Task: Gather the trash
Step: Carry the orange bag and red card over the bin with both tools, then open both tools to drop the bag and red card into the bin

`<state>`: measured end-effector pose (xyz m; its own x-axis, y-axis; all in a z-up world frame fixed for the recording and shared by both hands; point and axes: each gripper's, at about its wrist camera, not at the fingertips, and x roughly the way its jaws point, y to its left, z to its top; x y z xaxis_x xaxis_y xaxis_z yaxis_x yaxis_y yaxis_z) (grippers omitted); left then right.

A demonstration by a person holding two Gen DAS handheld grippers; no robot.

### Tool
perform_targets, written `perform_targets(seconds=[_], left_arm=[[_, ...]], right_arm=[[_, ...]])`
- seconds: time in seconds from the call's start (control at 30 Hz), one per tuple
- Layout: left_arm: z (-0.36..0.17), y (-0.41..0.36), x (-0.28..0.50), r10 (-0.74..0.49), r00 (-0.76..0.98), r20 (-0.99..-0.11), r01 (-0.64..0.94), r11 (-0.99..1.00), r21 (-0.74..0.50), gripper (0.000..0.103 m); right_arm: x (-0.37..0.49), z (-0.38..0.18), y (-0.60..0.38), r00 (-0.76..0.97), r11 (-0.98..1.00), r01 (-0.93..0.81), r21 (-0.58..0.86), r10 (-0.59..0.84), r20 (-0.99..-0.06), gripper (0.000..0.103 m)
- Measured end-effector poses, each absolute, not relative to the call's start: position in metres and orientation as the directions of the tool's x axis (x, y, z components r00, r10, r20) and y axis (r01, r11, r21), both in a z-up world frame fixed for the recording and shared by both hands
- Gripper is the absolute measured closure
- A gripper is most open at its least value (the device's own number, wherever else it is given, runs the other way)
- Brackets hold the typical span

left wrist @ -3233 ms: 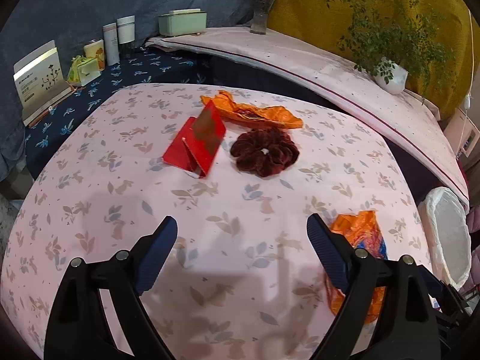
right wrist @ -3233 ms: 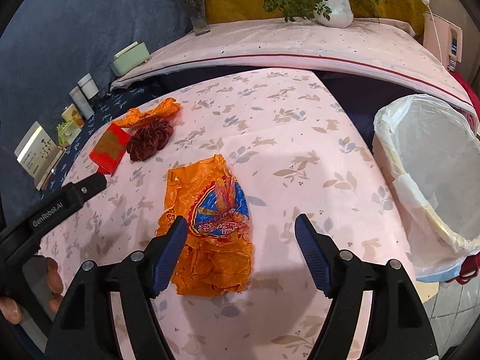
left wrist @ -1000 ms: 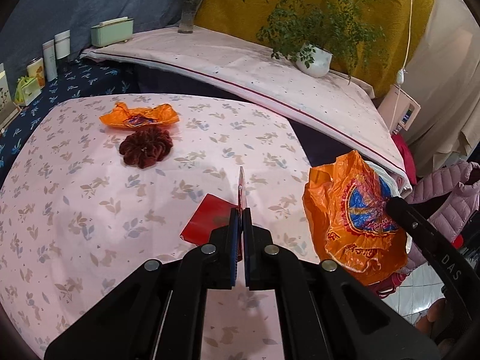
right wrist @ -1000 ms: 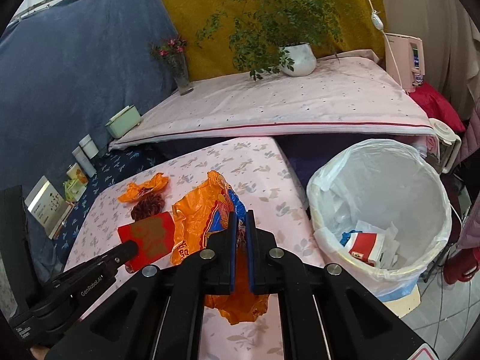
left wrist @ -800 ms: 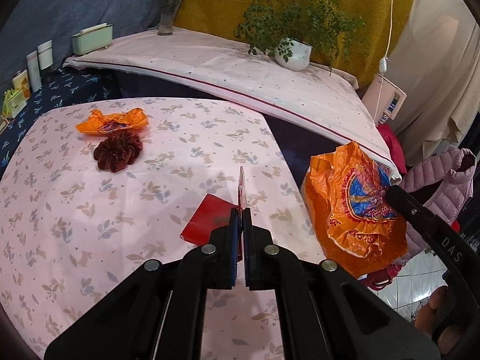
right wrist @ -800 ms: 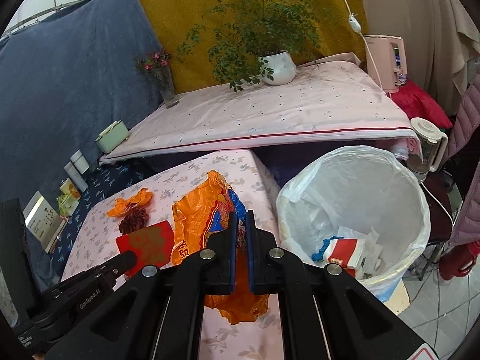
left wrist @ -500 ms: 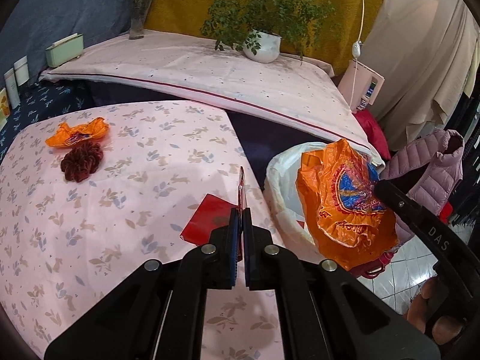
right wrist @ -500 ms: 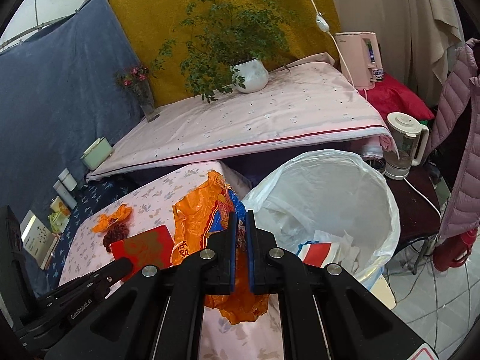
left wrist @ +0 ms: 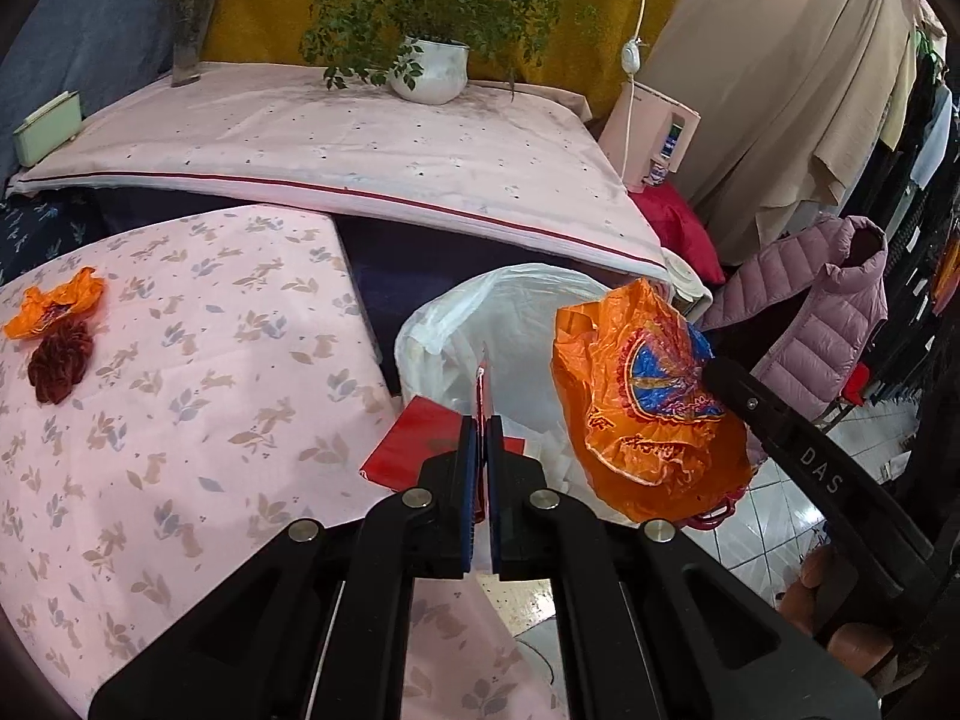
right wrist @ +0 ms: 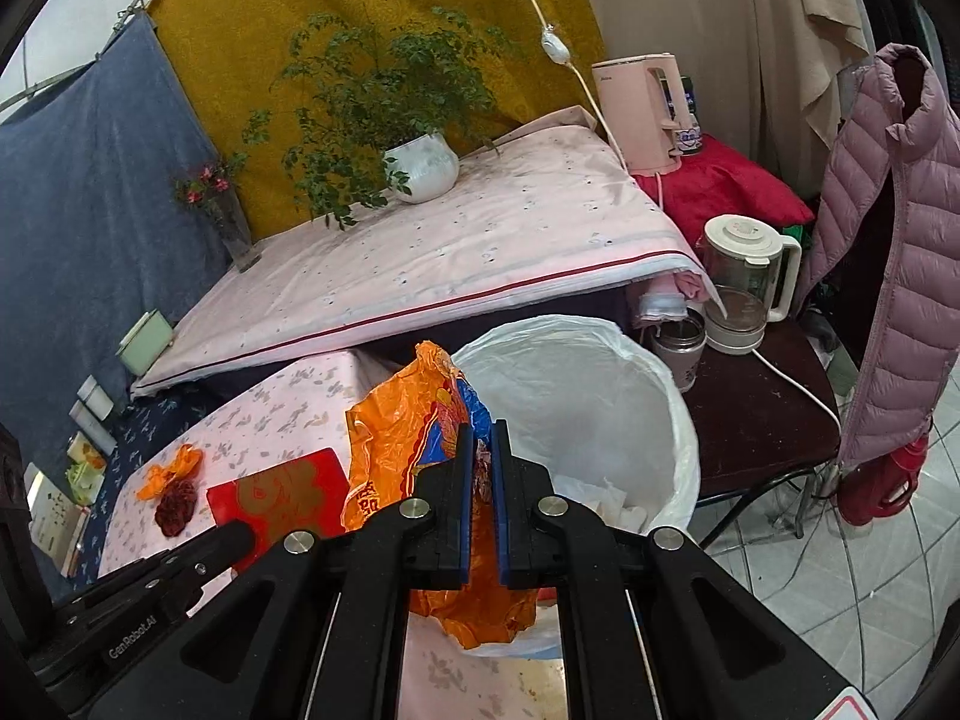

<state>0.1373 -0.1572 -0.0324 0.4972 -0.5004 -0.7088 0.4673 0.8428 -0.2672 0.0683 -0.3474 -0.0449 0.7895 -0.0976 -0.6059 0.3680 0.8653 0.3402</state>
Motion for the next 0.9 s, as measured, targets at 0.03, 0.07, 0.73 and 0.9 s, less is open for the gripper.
perform_targets(seconds=[0.03, 0.07, 0.73, 0.9], left_arm=[[-0.033, -0.162, 0.139, -0.506, 0.490, -0.710, 0.472, 0.839, -0.272, 0.100], [-0.034, -0.166, 0.141, -0.511, 0.483, -0.711, 0.476, 0.835, -0.276, 0.100], [-0.034, -0.170, 0.154, -0.470, 0.552, -0.689, 0.437, 0.866, -0.241, 0.049], [-0.038, -0.157, 0.155, -0.443, 0.566, -0.695, 0.409, 0.883, -0.231, 0.049]], right_arm=[[0.069, -0.047, -0.351, 0.787, 0.862, 0.373, 0.343, -0.098, -0.609, 0.097], [0.069, -0.048, -0.354, 0.785, 0.860, 0.377, 0.344, -0.099, -0.612, 0.097], [0.086, -0.063, -0.359, 0.767, 0.856, 0.389, 0.339, -0.098, -0.634, 0.080], [0.085, -0.063, -0.350, 0.766, 0.870, 0.369, 0.326, -0.086, -0.637, 0.076]])
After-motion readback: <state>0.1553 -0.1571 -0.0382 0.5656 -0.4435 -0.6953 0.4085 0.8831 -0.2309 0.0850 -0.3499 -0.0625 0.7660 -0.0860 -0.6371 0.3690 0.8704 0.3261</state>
